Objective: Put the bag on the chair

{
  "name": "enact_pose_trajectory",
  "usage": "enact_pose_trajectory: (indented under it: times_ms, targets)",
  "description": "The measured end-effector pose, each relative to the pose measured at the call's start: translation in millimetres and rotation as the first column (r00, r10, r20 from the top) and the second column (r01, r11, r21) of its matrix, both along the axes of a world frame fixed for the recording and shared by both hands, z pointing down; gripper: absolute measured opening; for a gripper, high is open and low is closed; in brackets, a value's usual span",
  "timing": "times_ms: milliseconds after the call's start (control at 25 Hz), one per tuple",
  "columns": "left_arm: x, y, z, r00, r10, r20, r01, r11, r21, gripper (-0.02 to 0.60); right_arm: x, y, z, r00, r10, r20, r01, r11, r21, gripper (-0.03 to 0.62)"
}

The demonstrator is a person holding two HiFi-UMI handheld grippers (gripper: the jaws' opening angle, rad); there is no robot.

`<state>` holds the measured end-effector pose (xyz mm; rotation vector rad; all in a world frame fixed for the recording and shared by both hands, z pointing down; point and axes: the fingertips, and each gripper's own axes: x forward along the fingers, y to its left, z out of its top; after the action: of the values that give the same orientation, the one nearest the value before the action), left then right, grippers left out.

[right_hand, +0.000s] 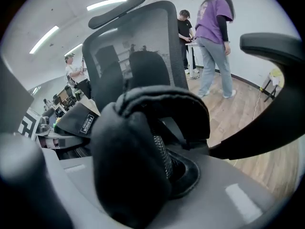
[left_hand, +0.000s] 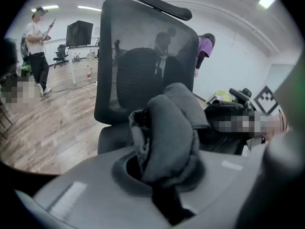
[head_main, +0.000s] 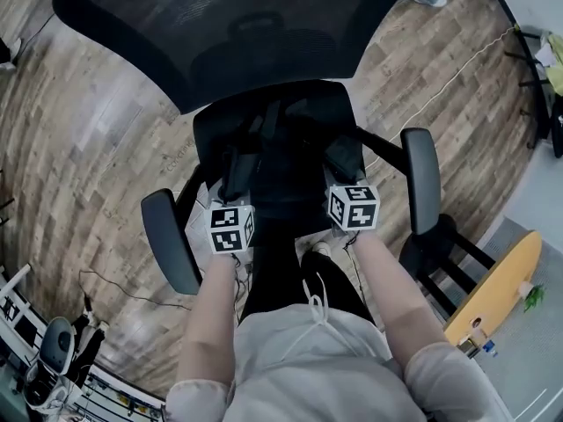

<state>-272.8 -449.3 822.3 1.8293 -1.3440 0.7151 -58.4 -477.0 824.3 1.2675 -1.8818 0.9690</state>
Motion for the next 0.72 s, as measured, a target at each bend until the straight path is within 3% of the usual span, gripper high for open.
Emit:
enact_pose_trajectory:
  times_ms: [160,440,720]
  targets:
    - [-4.8,9.8,23.7,1.000,-0.008,0.012,0.009,0.999,-0.042,0.058,1.0,8.4,18.3,1.000,-0.022,-0.018,0.021,0.999,-0.027,0.075]
    - [-8.3,11.0,37.8,1.000,-0.023,0.005,0.023,0.999,-0.028,0.069,-4.8,12.7,39.3,0.996,-0.085,-0.035,0.083,0.995,-0.050,0.080]
    - [-9.4,15.8,39.8,1.000,-0.018,0.008,0.019,1.000,-0.019,0.090,-5.2,22.6,42.6,0.995,-0.090,-0.046,0.090,0.996,-0.005,0.097]
